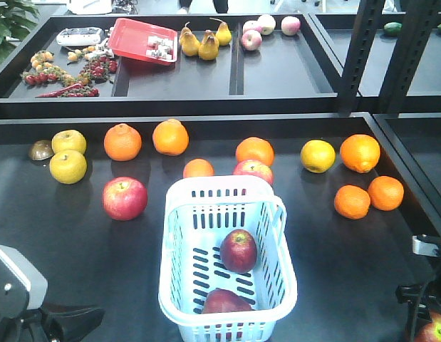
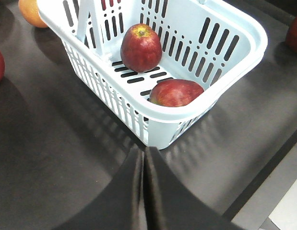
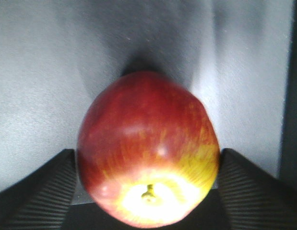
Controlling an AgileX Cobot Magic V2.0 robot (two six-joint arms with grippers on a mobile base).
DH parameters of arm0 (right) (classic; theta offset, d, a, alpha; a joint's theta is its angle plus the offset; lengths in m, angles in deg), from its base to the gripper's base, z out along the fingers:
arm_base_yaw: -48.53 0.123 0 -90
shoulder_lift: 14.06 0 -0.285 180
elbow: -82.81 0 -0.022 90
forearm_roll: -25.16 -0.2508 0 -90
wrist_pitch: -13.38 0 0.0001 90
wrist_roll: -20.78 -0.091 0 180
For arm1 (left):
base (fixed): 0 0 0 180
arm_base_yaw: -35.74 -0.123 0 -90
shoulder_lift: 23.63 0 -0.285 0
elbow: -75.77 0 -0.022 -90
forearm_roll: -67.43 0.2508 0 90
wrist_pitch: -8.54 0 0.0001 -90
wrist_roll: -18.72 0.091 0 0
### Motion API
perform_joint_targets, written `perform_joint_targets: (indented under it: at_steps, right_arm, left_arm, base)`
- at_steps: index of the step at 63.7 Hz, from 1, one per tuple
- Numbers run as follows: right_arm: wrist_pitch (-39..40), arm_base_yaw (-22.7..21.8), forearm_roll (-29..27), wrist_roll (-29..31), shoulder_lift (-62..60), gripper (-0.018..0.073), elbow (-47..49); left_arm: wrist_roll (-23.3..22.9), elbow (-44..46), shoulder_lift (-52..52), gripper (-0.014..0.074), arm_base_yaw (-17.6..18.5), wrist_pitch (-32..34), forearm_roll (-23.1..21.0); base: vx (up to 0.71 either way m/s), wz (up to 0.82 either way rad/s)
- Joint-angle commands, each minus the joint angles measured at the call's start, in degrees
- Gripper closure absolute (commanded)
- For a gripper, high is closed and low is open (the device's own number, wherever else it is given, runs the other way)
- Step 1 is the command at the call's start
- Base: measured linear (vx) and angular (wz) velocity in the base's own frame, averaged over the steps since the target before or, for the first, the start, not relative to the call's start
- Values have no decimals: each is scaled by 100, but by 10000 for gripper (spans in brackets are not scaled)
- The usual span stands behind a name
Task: Pick three apples into basket with both arms
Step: 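Reach the right gripper to a third red apple and grasp it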
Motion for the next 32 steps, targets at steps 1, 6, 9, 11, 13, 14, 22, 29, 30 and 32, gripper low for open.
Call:
perform_joint_targets:
  at_steps: [1,6,9,11,13,14,22,29,30,32]
  right_arm:
    - [-34,-34,-61,119,-246,195,119]
    - [-55,-34,-253,387,-413,322,119]
    - [-48,-34,-365,574,-573,387,119]
    - [-13,-34,-449,668,-702,426,119]
    - [50,-34,-515,730,-849,460,119]
    - [78,-34,-572,759,-929,475,119]
    - [84,-34,-1016,1111,-1689,553,119]
    - [-346,-30,-1763,1695,-2413,559,119]
    - [-407,-30,-1894,1781,-2563,558,119]
    - [-507,-7,-2180,2019,-2755,556,119]
  left_arm:
    - [-52,146,59,603,0,404,-68]
    - [-52,146,59,603,0,404,-68]
    - [-52,146,59,603,0,404,-68]
    - [-52,146,59,603,0,404,-68]
    - [-52,146,59,603,0,404,-68]
    - [-52,146,59,603,0,404,-68]
    - [-52,146,59,603,0,404,-68]
    - [-52,146,59,603,0,404,-68]
    - [-52,146,59,603,0,404,-68]
    - [-52,146,59,603,0,404,-68]
  base:
    - [0,0]
    - [0,0]
    - [0,0]
    - [0,0]
    - [0,0]
    - [0,0]
    - [0,0]
    - [0,0]
    - [0,0]
    - [0,0]
